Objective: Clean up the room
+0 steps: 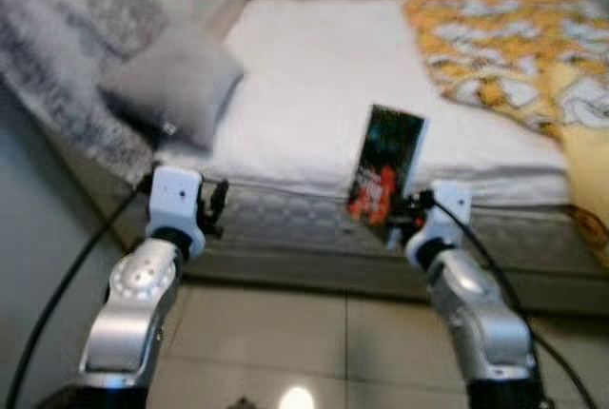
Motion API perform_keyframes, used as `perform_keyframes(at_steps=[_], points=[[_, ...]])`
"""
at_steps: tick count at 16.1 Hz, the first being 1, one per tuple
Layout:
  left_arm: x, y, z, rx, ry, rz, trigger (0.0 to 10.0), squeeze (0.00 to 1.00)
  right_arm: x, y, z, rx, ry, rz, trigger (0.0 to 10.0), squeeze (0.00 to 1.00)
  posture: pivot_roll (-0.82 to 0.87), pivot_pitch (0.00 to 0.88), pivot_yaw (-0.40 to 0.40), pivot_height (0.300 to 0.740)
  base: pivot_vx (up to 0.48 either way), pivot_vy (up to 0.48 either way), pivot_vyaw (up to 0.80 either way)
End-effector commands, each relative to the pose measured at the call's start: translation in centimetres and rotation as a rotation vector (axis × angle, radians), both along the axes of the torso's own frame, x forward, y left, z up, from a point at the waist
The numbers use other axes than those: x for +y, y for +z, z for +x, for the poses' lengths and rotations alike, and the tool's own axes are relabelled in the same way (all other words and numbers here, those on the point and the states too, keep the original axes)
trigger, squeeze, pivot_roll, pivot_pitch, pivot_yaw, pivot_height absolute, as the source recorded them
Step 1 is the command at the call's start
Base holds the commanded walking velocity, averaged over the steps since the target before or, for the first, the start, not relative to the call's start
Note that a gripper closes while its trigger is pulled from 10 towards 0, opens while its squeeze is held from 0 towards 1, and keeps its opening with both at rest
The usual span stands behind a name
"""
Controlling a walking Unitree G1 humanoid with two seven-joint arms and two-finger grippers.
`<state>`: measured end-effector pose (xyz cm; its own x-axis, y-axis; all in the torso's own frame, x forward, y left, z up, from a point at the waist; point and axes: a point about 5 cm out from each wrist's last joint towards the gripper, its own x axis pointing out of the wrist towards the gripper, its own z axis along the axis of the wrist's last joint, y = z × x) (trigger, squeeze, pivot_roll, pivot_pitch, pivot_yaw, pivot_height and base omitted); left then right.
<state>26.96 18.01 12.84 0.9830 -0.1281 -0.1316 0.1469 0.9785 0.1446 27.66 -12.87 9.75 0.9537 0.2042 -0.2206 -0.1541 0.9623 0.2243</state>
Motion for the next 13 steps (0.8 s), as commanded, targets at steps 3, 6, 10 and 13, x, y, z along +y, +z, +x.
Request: perform_keyframes(at_steps=[3, 6, 10, 13], points=[[-0.40, 0.37, 0.30, -0.013, -0.014, -0.003, 10.0, 0.28, -0.73, 1.17, 0.65, -0.065, -0.003, -0.020, 10.0, 0.00, -0.02, 0.000, 0.016, 0.740, 0.341, 0.000, 0.00], [-0.45, 0.42, 0.38, -0.014, -0.020, -0.003, 10.0, 0.28, -0.27, 1.39, 0.93, -0.080, 0.025, -0.035, 10.0, 0.00, -0.01, 0.000, 0.016, 0.740, 0.338, 0.000, 0.00], [-0.68, 0.66, 0.71, -0.025, -0.039, 0.005, 10.0, 0.28, -0.30, 1.26, 1.28, -0.073, -0.004, -0.010, 10.0, 0.00, -0.01, 0.000, 0.015, 0.740, 0.332, 0.000, 0.31], [-0.88, 0.87, 0.77, -0.033, -0.047, -0.025, 10.0, 0.28, -0.47, 1.32, 1.40, -0.078, -0.003, -0.019, 10.0, 0.00, -0.01, 0.000, 0.016, 0.740, 0.326, 0.000, 0.00]])
